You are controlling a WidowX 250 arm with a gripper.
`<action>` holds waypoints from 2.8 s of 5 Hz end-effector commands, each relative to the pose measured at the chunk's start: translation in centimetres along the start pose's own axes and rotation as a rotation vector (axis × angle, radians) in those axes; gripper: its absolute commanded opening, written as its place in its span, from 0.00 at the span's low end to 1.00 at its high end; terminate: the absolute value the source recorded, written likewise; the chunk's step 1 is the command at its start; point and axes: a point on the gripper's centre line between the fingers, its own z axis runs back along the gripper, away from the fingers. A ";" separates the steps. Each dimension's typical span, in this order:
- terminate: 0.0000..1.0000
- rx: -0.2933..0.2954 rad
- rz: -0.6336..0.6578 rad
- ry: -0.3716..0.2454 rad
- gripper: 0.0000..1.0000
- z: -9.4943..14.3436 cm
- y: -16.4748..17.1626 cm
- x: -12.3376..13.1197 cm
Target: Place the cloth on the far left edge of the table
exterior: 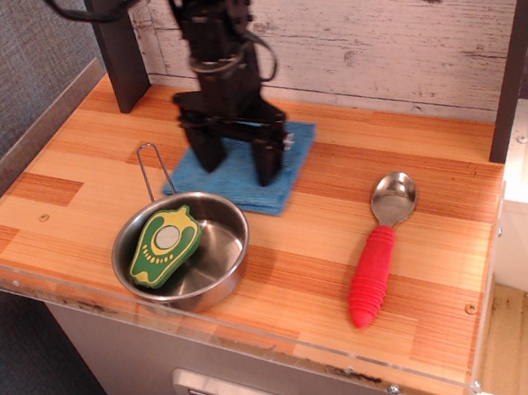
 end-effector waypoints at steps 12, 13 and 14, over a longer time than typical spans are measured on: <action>0.00 0.032 0.074 -0.138 1.00 10.7 4.2 -4.7; 0.00 0.032 0.074 -0.138 1.00 10.7 4.2 -4.7; 1.00 0.032 0.074 -0.138 1.00 10.7 4.2 -4.7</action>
